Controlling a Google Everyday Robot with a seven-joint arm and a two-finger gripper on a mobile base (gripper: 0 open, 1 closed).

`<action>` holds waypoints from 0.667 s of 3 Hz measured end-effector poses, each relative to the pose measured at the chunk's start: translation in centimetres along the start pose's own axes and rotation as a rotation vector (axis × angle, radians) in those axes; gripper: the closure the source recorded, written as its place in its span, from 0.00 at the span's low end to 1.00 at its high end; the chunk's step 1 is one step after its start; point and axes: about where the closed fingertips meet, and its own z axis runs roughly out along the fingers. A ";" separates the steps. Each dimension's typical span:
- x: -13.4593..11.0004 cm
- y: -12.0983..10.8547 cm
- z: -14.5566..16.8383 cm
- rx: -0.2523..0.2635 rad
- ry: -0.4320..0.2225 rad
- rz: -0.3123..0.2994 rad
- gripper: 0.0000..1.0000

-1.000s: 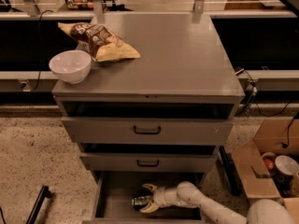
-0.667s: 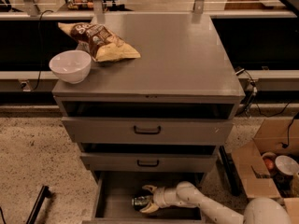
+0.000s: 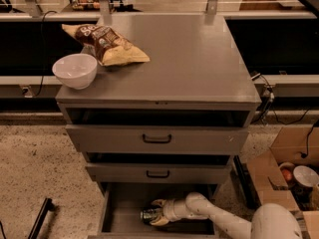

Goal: Pick green can from bottom drawer and place on counter

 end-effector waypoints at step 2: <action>-0.2 0.3 -0.1 -0.009 -0.034 0.002 0.73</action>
Offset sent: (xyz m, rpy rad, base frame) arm -0.0015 -0.0021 0.0172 0.0948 -0.0288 0.0131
